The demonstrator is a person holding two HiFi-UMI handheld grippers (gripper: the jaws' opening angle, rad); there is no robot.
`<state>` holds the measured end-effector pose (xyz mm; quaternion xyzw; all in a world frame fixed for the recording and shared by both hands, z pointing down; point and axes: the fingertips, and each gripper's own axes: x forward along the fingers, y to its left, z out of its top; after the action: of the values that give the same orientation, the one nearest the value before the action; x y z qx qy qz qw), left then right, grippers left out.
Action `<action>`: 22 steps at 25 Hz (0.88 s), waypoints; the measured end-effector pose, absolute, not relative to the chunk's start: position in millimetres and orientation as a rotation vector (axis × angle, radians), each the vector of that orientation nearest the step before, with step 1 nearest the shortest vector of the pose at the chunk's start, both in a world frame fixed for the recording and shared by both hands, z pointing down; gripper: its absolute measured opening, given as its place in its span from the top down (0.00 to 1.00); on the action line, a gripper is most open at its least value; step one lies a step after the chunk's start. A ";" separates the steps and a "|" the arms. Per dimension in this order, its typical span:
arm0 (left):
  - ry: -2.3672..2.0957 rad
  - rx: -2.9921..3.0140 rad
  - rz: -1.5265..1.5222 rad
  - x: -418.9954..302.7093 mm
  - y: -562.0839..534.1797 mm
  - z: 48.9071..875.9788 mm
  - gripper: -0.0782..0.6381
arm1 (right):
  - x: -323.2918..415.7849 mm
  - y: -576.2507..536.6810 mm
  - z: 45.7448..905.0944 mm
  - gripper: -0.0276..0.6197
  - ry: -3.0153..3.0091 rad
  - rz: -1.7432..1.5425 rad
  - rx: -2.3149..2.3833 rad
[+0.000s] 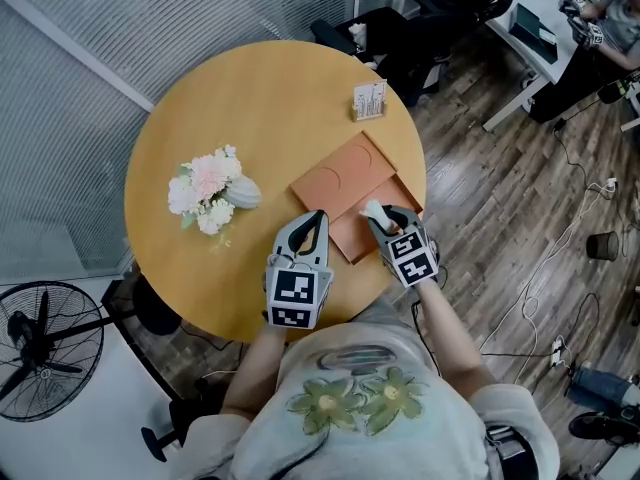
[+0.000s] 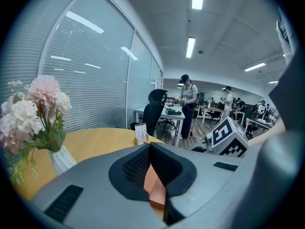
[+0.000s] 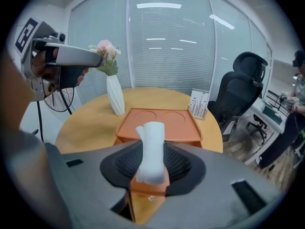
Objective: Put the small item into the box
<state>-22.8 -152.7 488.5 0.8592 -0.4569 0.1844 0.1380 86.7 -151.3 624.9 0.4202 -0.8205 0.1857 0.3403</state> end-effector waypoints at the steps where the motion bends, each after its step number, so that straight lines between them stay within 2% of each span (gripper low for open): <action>1: -1.324 2.484 0.534 -23.4 -152.4 488.8 0.90 | 86.4 -150.9 627.3 0.74 -2.131 0.483 1.088; 22: -1.347 2.449 0.563 -26.2 -156.9 494.9 0.90 | 83.4 -155.8 660.0 0.73 -2.052 0.443 0.942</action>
<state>-26.2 -156.9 494.9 0.8499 -0.4676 0.1955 0.1445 83.4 -155.8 660.0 0.3738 -0.8141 0.1757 0.4082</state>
